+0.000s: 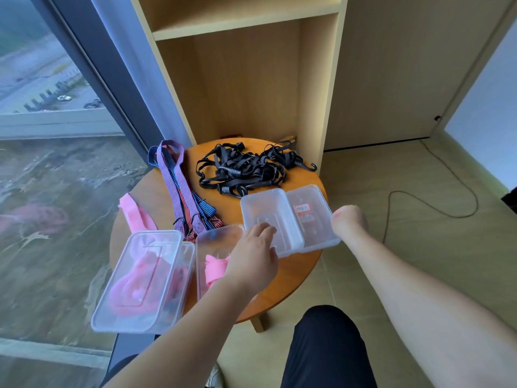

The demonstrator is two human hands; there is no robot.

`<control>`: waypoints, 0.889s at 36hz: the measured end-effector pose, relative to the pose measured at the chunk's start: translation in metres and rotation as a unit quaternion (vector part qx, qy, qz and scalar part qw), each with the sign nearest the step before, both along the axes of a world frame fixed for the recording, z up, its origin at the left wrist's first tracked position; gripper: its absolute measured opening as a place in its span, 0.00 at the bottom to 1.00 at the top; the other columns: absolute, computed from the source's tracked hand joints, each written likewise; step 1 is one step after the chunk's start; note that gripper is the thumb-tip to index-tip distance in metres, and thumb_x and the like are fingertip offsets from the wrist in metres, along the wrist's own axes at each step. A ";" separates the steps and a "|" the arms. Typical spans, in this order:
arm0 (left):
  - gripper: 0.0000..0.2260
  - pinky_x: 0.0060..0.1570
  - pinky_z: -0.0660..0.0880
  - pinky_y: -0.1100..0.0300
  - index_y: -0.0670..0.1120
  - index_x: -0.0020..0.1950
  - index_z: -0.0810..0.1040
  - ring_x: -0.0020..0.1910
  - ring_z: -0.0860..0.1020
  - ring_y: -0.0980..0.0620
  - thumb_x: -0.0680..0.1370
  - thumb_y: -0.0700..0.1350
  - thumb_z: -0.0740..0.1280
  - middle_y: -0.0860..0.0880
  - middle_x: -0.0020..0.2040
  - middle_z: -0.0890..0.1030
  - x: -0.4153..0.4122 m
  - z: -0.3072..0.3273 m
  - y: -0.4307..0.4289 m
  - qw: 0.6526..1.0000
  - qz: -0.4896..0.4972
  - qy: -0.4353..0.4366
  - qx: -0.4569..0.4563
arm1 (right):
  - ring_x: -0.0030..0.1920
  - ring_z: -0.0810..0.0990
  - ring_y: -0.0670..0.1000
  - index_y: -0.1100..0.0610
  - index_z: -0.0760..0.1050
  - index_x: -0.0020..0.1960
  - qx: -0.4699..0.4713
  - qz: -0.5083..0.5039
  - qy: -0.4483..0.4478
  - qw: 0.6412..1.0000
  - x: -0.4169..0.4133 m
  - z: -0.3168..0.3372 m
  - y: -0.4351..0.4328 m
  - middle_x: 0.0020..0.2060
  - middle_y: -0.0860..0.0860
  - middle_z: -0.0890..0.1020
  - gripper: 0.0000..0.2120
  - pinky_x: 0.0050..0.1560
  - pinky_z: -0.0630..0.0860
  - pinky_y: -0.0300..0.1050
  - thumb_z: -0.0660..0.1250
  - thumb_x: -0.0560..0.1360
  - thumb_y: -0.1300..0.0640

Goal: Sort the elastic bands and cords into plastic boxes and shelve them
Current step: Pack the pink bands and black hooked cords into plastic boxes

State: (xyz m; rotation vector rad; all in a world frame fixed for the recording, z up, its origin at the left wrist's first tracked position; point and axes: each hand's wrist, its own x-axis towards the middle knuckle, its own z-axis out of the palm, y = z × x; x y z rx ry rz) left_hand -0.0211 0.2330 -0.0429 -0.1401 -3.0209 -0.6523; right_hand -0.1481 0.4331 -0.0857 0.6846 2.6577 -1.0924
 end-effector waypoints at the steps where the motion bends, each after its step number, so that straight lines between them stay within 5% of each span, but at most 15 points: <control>1: 0.18 0.63 0.71 0.56 0.46 0.70 0.72 0.66 0.71 0.49 0.79 0.42 0.63 0.50 0.69 0.72 0.000 0.000 0.000 1.000 0.001 0.000 0.000 | 0.41 0.75 0.58 0.56 0.77 0.43 0.003 0.005 0.001 1.000 0.000 0.001 0.000 0.37 0.53 0.75 0.08 0.41 0.71 0.44 0.61 0.75 0.65; 12: 0.19 0.63 0.71 0.58 0.48 0.70 0.71 0.66 0.71 0.50 0.79 0.42 0.62 0.51 0.69 0.71 -0.005 0.000 -0.001 1.000 0.008 -0.011 0.004 | 0.41 0.75 0.56 0.56 0.76 0.46 0.011 0.030 0.020 0.999 -0.004 0.012 0.000 0.42 0.53 0.77 0.08 0.39 0.72 0.44 0.61 0.72 0.65; 17: 0.19 0.63 0.72 0.56 0.46 0.70 0.71 0.65 0.71 0.48 0.79 0.42 0.62 0.51 0.70 0.71 -0.007 0.003 -0.002 1.000 0.005 -0.011 0.006 | 0.47 0.80 0.64 0.66 0.76 0.54 -0.074 0.014 0.050 0.996 -0.003 0.016 0.000 0.50 0.63 0.81 0.15 0.50 0.79 0.58 0.59 0.69 0.70; 20: 0.19 0.62 0.72 0.56 0.46 0.70 0.71 0.65 0.71 0.48 0.79 0.41 0.62 0.51 0.70 0.71 -0.006 0.006 -0.002 1.000 0.004 -0.001 0.009 | 0.47 0.78 0.59 0.56 0.73 0.54 -0.092 0.012 0.068 0.993 -0.001 0.022 0.000 0.49 0.56 0.80 0.15 0.43 0.78 0.51 0.59 0.72 0.69; 24: 0.19 0.61 0.72 0.58 0.47 0.70 0.72 0.66 0.71 0.49 0.79 0.41 0.63 0.51 0.69 0.72 0.008 0.007 -0.012 1.000 0.010 0.019 0.014 | 0.46 0.78 0.57 0.55 0.71 0.61 -0.099 0.001 0.122 0.988 0.006 0.032 0.003 0.48 0.53 0.79 0.18 0.36 0.71 0.43 0.54 0.75 0.66; 29: 0.20 0.66 0.65 0.61 0.46 0.71 0.72 0.69 0.69 0.51 0.78 0.41 0.64 0.51 0.70 0.72 0.038 0.004 -0.030 0.999 0.037 0.012 0.038 | 0.49 0.78 0.55 0.51 0.68 0.69 -0.111 0.002 0.175 0.978 0.027 0.049 -0.004 0.46 0.50 0.79 0.23 0.43 0.71 0.45 0.52 0.78 0.65; 32: 0.21 0.65 0.65 0.62 0.44 0.69 0.73 0.67 0.70 0.50 0.76 0.39 0.64 0.49 0.68 0.73 0.060 0.003 -0.039 0.998 0.035 0.007 0.043 | 0.46 0.77 0.52 0.50 0.68 0.70 -0.123 0.027 0.200 0.972 0.048 0.057 -0.020 0.40 0.45 0.78 0.23 0.38 0.70 0.42 0.52 0.79 0.64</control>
